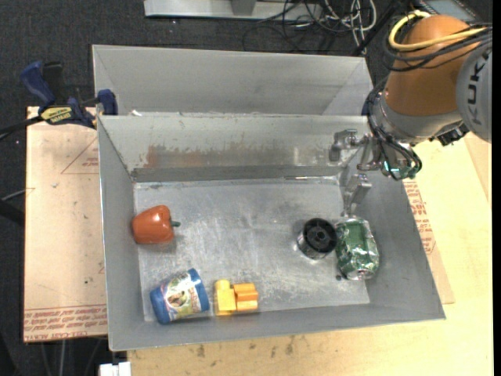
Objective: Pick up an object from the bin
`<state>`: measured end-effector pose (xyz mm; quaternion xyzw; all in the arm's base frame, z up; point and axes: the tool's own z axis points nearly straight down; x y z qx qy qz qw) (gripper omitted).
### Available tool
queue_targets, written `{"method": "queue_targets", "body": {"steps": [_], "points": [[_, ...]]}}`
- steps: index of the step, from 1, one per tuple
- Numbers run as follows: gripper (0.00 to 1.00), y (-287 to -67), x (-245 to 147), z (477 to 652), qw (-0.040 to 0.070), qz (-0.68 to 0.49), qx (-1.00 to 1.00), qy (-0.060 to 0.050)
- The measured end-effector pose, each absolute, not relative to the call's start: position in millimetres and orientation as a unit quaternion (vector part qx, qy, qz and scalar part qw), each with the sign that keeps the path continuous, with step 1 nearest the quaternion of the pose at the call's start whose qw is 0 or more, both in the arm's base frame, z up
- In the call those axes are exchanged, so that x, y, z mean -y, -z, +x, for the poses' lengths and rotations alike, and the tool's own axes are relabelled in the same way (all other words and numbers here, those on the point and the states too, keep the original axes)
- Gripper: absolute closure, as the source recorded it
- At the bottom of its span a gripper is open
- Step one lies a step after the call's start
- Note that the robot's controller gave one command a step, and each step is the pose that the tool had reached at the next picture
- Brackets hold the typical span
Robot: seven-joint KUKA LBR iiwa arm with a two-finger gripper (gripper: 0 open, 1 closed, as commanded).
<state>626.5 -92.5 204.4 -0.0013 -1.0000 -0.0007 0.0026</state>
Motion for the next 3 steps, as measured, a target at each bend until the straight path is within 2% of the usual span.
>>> {"method": "queue_targets", "body": {"steps": [1, 2, 3], "points": [[0.0, -208.8, 92.3, 628.1, -0.001, -0.001, 1.0, 0.0], [0.0, -159.9, 94.7, 631.6, -0.005, 0.017, 1.0, 0.0], [0.0, -96.8, 103.3, 614.0, -0.003, 0.023, 1.0, 0.0]]}}
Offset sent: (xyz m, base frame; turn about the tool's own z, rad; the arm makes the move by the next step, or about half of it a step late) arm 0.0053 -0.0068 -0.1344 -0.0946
